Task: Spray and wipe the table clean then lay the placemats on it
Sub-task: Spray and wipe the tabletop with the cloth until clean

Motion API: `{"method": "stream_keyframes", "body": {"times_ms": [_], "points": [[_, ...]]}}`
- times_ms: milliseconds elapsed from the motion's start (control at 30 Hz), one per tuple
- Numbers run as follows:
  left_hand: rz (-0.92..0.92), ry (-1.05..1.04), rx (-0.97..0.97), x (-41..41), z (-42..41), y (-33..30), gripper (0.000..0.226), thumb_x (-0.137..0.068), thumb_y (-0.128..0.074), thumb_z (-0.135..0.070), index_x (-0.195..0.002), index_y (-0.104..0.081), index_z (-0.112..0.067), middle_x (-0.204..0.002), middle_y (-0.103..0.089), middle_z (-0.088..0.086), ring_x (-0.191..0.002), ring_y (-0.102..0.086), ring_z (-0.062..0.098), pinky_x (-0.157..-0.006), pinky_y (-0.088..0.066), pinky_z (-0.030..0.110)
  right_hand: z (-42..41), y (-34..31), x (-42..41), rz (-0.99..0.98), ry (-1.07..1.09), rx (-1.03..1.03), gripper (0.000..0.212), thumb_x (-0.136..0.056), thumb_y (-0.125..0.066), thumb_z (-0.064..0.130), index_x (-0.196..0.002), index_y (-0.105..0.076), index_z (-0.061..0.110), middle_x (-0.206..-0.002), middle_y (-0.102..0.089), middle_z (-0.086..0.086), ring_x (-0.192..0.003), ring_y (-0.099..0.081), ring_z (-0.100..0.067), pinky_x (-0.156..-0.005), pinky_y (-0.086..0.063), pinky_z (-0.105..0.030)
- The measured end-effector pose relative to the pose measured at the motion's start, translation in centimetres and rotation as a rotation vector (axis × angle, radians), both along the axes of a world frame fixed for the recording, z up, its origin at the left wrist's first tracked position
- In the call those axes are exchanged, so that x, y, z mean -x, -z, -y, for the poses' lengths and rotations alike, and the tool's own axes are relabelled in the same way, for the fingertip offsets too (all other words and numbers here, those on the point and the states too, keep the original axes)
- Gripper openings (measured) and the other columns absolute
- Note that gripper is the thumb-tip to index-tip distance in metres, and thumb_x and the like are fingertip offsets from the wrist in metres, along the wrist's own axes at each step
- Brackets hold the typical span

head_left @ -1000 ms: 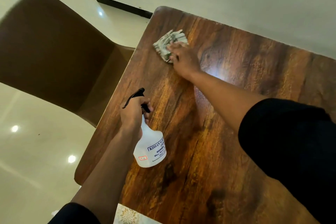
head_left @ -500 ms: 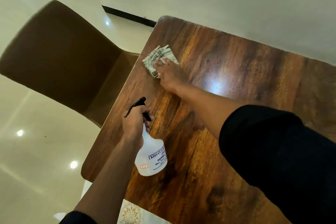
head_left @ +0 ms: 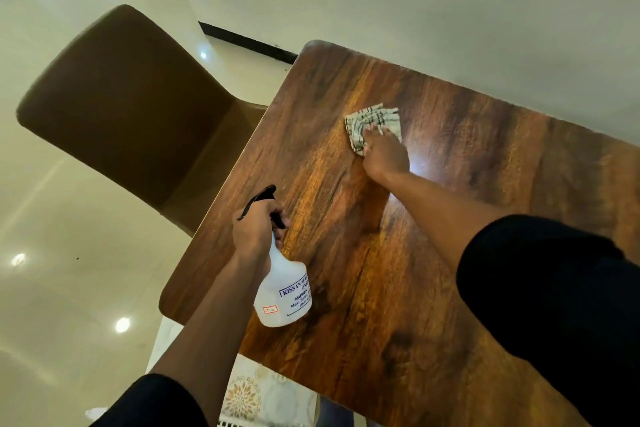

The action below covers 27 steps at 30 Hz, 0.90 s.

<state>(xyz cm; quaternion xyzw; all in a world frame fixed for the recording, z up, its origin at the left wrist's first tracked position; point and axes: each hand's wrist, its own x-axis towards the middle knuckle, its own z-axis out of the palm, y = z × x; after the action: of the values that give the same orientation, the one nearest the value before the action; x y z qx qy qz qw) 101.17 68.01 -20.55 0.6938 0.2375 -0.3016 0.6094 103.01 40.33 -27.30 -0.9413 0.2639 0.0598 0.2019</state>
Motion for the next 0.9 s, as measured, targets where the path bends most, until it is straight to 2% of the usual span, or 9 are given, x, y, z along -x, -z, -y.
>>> {"method": "stream_keyframes", "body": {"times_ms": [100,167,300,367,500,633,733,900], "points": [[0.004,0.014,0.001,0.8,0.0,-0.4,0.019,-0.095,-0.063,-0.018,-0.08,-0.067,-0.006,-0.07,-0.064,0.009,-0.05,-0.045,0.012,-0.044,-0.039,0.024,-4.7,1.2,5.0,0.067,-0.032,-0.073,0.053,-0.104,-0.044,0.019,-0.155,-0.038,0.028,-0.164,-0.032,-0.002,-0.153,-0.025,-0.027,-0.124,-0.026,-0.045],[0.007,0.023,-0.011,1.9,-0.1,-0.6,0.018,-0.093,-0.064,-0.017,-0.079,-0.068,-0.006,-0.07,-0.064,0.009,-0.049,-0.044,0.012,-0.043,-0.038,0.025,-8.5,1.6,8.7,0.111,-0.075,-0.12,0.049,-0.105,-0.042,0.018,-0.152,-0.041,0.033,-0.162,-0.035,0.001,-0.152,-0.028,-0.026,-0.124,-0.026,-0.051],[-0.01,0.039,-0.021,4.7,-0.1,-0.3,0.021,-0.09,-0.065,-0.015,-0.072,-0.067,-0.004,-0.07,-0.063,0.013,-0.045,-0.042,0.015,-0.041,-0.036,0.026,-13.3,1.6,15.1,0.142,-0.366,-0.168,0.051,-0.101,-0.053,0.016,-0.15,-0.049,0.029,-0.159,-0.04,0.008,-0.152,-0.027,-0.02,-0.121,-0.027,-0.052],[-0.034,0.054,-0.02,6.4,-0.1,-0.1,0.021,-0.09,-0.065,-0.014,-0.071,-0.067,-0.004,-0.07,-0.063,0.014,-0.044,-0.041,0.015,-0.041,-0.035,0.026,-12.9,1.7,17.3,0.126,-0.399,-0.187,0.049,-0.1,-0.057,0.02,-0.147,-0.053,0.029,-0.158,-0.042,0.011,-0.152,-0.027,-0.017,-0.121,-0.029,-0.05],[-0.106,0.105,0.001,9.6,0.0,0.0,0.013,-0.09,-0.066,-0.013,-0.079,-0.064,-0.005,-0.067,-0.061,0.01,-0.043,-0.04,0.013,-0.043,-0.031,0.027,-9.6,1.2,20.9,0.096,-0.188,-0.147,0.048,-0.103,-0.055,0.022,-0.149,-0.049,0.033,-0.159,-0.038,0.014,-0.152,-0.027,-0.014,-0.123,-0.028,-0.045],[-0.152,0.164,0.011,12.5,0.0,0.8,0.009,-0.087,-0.067,-0.016,-0.081,-0.066,-0.01,-0.072,-0.064,0.009,-0.046,-0.044,0.012,-0.045,-0.034,0.027,-4.7,0.6,26.5,0.07,0.082,-0.021,0.048,-0.102,-0.054,0.021,-0.149,-0.051,0.023,-0.157,-0.044,0.004,-0.15,-0.034,-0.02,-0.123,-0.027,-0.035],[-0.125,0.188,-0.014,14.4,-0.4,1.5,0.009,-0.088,-0.068,-0.016,-0.084,-0.07,-0.008,-0.073,-0.067,0.01,-0.047,-0.047,0.012,-0.048,-0.037,0.029,-2.9,0.0,30.2,0.036,0.271,-0.003,0.046,-0.1,-0.058,0.026,-0.146,-0.055,0.018,-0.153,-0.051,0.001,-0.146,-0.039,-0.02,-0.12,-0.03,-0.034],[-0.091,0.192,-0.001,17.4,-1.7,2.1,0.011,-0.092,-0.066,-0.013,-0.091,-0.069,-0.003,-0.07,-0.067,0.01,-0.047,-0.048,0.013,-0.047,-0.039,0.026,-7.9,-0.8,31.4,0.009,0.305,0.028,0.046,-0.098,-0.065,0.032,-0.142,-0.059,0.023,-0.146,-0.057,0.0,-0.14,-0.048,-0.024,-0.116,-0.038,-0.039]]}}
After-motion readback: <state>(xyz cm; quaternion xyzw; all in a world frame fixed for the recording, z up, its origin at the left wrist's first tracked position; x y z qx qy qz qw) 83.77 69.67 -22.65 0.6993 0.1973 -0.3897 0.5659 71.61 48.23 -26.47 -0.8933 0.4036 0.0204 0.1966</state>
